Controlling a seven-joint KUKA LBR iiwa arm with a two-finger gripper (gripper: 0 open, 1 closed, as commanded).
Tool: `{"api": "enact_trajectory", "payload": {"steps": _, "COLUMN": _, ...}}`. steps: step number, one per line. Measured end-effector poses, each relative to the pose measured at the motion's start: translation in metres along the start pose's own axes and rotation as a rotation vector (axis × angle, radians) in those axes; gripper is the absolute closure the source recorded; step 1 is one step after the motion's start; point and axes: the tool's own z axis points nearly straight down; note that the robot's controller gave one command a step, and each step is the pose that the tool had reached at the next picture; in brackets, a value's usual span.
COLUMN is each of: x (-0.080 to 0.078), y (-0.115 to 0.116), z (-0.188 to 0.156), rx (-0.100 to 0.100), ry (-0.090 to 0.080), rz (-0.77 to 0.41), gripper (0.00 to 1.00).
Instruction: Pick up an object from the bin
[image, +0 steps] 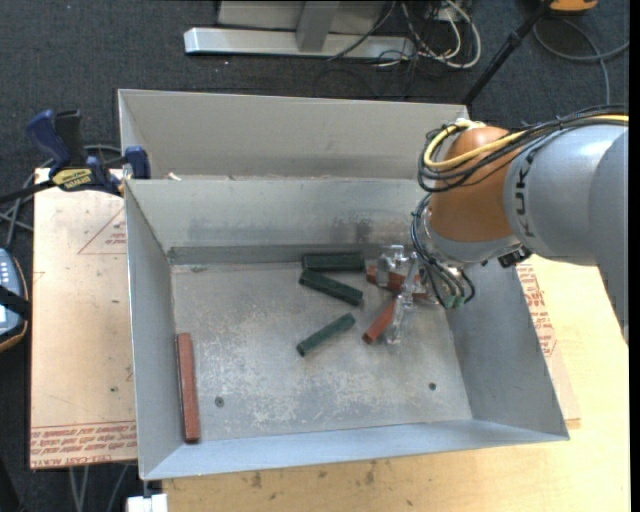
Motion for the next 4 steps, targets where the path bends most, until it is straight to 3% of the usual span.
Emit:
{"api": "enact_trajectory", "payload": {"steps": 1, "x": -0.0232, "y": -0.0487, "z": 0.0086, "rx": 0.001, "ry": -0.006, "rz": -0.155, "gripper": 1.00}}
{"api": "enact_trajectory", "payload": {"steps": 2, "x": -0.0222, "y": -0.0490, "z": 0.0102, "rx": 0.001, "ry": -0.002, "rz": -0.155, "gripper": 0.00}}
{"api": "enact_trajectory", "payload": {"steps": 3, "x": -0.0240, "y": -0.0466, "z": 0.0079, "rx": -0.003, "ry": -0.008, "rz": -0.154, "gripper": 1.00}}
{"api": "enact_trajectory", "payload": {"steps": 4, "x": -0.0238, "y": -0.0466, "z": 0.0082, "rx": -0.003, "ry": -0.007, "rz": -0.154, "gripper": 1.00}}
